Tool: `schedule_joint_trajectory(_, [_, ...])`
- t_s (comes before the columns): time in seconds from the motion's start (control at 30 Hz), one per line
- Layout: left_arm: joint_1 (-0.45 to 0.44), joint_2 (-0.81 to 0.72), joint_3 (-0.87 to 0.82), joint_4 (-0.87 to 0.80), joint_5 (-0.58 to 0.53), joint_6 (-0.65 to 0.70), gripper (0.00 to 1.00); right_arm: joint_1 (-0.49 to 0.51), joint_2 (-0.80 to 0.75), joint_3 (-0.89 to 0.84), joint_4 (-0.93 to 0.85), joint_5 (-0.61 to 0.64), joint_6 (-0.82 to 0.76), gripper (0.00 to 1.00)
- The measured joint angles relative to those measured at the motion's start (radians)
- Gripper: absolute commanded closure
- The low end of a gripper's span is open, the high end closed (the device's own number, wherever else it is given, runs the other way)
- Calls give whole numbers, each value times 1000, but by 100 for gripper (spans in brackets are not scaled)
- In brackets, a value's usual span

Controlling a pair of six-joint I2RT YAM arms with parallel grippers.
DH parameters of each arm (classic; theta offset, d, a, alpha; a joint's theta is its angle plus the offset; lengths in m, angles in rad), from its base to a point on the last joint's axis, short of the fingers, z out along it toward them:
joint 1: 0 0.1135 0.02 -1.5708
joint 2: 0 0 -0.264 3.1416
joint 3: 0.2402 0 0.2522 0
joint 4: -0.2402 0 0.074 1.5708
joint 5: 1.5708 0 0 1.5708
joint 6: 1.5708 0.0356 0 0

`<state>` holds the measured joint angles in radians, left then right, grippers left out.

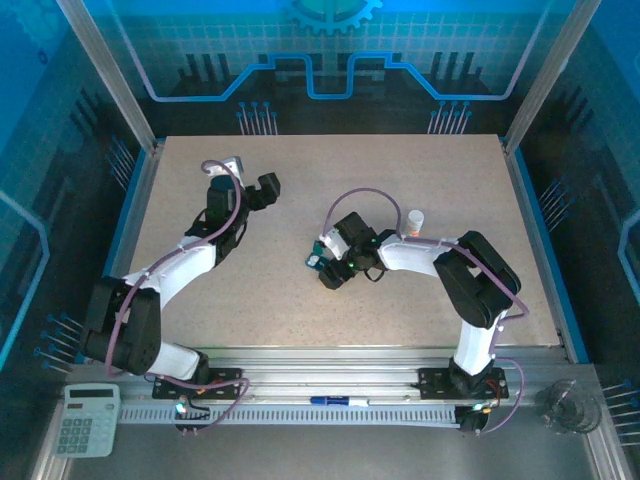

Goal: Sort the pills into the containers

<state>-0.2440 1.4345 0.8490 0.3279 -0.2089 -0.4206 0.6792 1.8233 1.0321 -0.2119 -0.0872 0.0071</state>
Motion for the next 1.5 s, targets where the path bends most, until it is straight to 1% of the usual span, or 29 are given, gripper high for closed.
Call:
schedule_joint_trajectory(0.23, [0,1,-1,1,5,0,1,-2,19,24,-8,-4,-2,32])
schedule_joint_trajectory(0.57, [0,6,-3,16,8,-5,1,1,51,62,-11,-30,-12,60])
schedule_joint_trajectory(0.63, [0,6,-6,18,8,-7,1,1,51,63,-12,-34,-12,65])
schedule_joint_trajectory(0.7, [0,6,-8,19,8,-9,1,1,51,63,-12,-37,-11,66])
schedule_joint_trajectory(0.77, [0,6,-11,20,8,-12,1,1,51,63,-12,-38,-12,70])
schedule_joint_trajectory(0.97, [0,6,-16,21,8,-19,1,1,43,63,-19,-37,-11,73])
schedule_joint_trajectory(1.13, [0,6,-16,21,8,-22,1,2,-2,63,-26,-36,-11,74])
schedule_joint_trajectory(1.43, [0,6,-16,22,21,-26,1,3,-25,62,-26,-32,-11,71])
schedule_joint_trajectory(1.47, [0,6,-16,22,23,-26,1,3,-23,62,-26,-32,-11,71])
schedule_joint_trajectory(1.5, [0,6,-16,22,23,-26,1,3,-18,62,-26,-32,-11,68])
